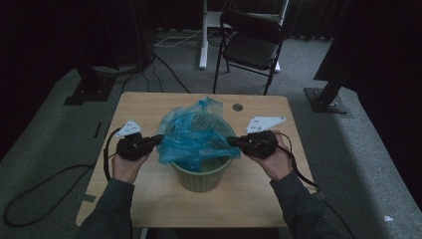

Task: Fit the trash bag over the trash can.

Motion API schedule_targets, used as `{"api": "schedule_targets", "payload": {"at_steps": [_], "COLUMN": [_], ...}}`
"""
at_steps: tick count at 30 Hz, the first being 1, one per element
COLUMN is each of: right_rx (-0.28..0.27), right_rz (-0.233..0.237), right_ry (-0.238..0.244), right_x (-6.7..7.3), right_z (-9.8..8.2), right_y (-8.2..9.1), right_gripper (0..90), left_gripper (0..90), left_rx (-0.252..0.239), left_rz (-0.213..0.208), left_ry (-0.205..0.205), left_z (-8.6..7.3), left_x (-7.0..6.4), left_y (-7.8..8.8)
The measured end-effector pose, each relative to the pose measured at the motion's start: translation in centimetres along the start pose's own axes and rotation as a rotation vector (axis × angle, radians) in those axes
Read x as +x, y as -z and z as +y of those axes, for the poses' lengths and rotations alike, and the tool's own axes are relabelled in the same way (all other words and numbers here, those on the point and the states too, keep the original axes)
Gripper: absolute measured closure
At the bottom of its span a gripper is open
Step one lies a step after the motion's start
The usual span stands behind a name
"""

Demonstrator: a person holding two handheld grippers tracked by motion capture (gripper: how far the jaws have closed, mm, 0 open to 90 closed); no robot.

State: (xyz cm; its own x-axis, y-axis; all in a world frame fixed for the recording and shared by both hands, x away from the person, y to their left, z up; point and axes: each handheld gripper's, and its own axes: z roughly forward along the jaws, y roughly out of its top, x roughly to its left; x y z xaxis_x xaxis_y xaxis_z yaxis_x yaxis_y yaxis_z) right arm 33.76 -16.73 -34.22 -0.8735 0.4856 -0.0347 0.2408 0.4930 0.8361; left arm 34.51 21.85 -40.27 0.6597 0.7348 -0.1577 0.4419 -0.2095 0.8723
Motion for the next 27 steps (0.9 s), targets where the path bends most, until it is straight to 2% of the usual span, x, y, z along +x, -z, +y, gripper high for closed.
{"api": "schedule_targets", "payload": {"at_steps": [2, 5, 7, 10, 13, 14, 17, 22, 27], "right_rx": [-0.006, -0.009, -0.012, -0.012, -0.010, 0.002, 0.023, 0.041, 0.033], "right_rz": [-0.010, -0.041, -0.039, -0.054, -0.058, -0.050, -0.022, -0.008, 0.010], "right_ry": [0.002, 0.018, 0.030, 0.030, 0.028, 0.019, 0.019, 0.035, 0.033], "right_x": [-0.1, -0.2, -0.3, -0.5, -0.6, -0.8, -0.7, -0.3, 0.1], "right_z": [0.0, 0.3, 0.6, 1.1, 1.4, 1.6, 1.3, 0.5, -0.1], "right_y": [0.1, 0.0, -0.2, -0.8, -1.2, -1.6, -1.7, -1.3, -0.1], "right_gripper": [88.2, 68.9, 61.5, 57.0, 57.6, 69.9, 88.1, 90.0, 90.0], "left_gripper": [87.4, 87.4, 87.4, 87.4, 87.5, 87.5, 87.3, 87.0, 87.0], "left_rx": [-0.007, -0.020, -0.023, -0.025, -0.026, -0.027, -0.033, -0.021, -0.018], "left_rz": [-0.009, -0.025, -0.028, -0.033, -0.042, -0.047, -0.073, -0.093, -0.119], "left_ry": [0.011, 0.025, 0.027, 0.032, 0.033, 0.033, 0.033, 0.036, 0.031], "left_z": [-0.2, -0.5, -0.7, -0.9, -1.1, -1.2, -1.7, -2.4, -2.7], "left_x": [0.0, -0.1, -0.1, -0.2, -0.3, -0.3, -0.3, -0.6, -1.1], "left_y": [0.1, 0.4, 0.5, 0.6, 0.8, 0.9, 1.0, 1.0, 1.1]}}
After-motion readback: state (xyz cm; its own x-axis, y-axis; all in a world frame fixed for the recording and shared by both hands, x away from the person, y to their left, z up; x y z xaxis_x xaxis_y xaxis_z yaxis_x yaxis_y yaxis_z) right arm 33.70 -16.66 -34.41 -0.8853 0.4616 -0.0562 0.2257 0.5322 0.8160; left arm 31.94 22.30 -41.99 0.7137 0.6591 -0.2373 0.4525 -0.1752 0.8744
